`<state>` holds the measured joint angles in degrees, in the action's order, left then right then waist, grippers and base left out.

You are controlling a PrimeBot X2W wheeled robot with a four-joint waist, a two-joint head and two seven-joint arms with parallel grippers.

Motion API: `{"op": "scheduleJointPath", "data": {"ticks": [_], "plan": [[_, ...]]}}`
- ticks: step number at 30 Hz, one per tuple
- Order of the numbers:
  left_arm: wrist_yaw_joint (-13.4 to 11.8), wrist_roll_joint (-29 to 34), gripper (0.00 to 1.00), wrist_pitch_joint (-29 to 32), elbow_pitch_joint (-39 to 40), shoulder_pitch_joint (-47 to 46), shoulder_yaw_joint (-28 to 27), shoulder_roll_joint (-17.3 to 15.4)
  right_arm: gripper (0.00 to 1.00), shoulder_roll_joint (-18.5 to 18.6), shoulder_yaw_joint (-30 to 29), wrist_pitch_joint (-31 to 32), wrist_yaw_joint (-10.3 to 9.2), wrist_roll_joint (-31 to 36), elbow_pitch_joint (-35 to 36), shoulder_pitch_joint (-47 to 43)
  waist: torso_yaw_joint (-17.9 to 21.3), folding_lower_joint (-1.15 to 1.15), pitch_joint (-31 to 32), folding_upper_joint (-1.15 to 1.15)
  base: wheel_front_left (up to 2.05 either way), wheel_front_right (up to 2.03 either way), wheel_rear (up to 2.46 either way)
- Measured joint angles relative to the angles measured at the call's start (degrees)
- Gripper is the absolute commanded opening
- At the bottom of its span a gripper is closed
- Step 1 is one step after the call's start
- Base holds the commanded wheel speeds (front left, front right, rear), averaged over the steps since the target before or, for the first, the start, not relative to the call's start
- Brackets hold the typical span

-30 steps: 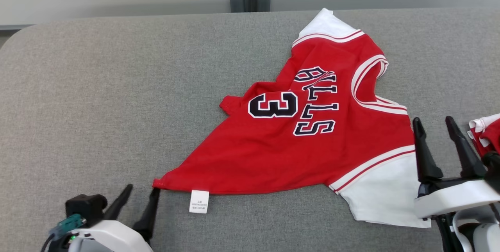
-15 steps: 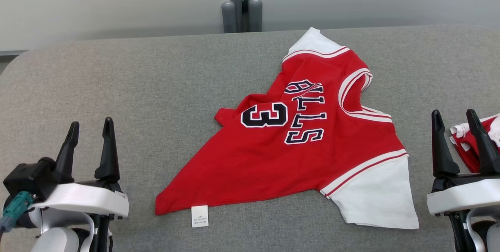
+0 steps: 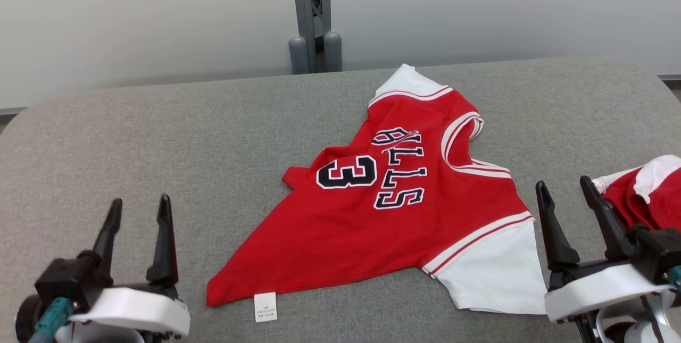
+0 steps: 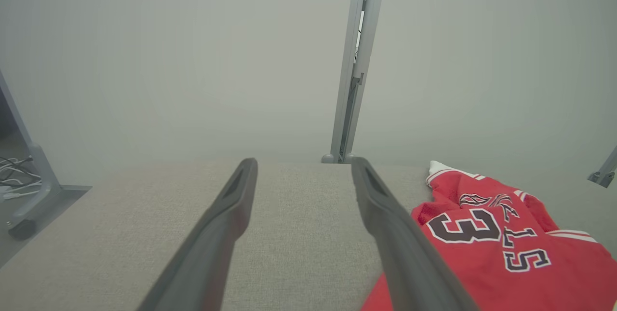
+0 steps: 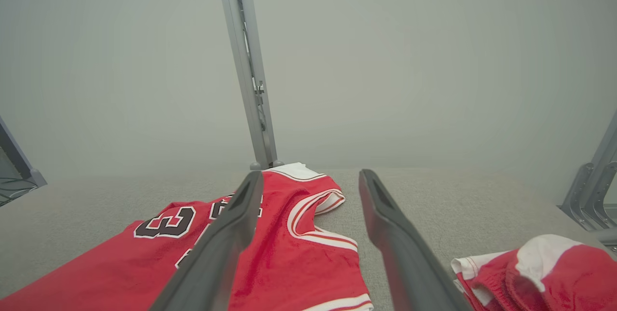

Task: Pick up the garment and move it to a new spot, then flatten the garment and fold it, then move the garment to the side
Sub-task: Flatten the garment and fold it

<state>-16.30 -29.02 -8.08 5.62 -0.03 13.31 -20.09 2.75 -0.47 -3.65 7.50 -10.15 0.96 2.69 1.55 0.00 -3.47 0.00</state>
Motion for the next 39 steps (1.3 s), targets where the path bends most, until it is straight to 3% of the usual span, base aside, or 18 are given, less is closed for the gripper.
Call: {"op": "scheduleJointPath", "data": {"ticks": [14, 30, 39], "plan": [[-0.9, 3.2, 1.00, 2.5, -0.1, 3.2, 3.5, -2.0, 1.00, 0.0, -0.1, 0.2, 0.00, -1.3, 0.1, -3.7, -0.6, 0.00, 2.4, 0.00, 0.00, 0.00, 0.00], [-0.3, 2.0, 1.00, 0.6, -2.0, 1.9, 3.4, -1.2, 1.00, 0.0, 0.3, 0.6, 0.00, -1.9, 0.0, -3.7, -1.4, 0.00, 2.2, 0.00, 0.00, 0.00, 0.00], [1.9, -1.7, 1.00, 9.7, -2.0, 3.5, 7.6, -0.8, 1.00, 0.0, 0.2, 7.6, 0.00, -0.2, -2.1, -6.2, -1.2, 0.00, 0.2, 0.00, 0.00, 0.00, 0.00]]}}
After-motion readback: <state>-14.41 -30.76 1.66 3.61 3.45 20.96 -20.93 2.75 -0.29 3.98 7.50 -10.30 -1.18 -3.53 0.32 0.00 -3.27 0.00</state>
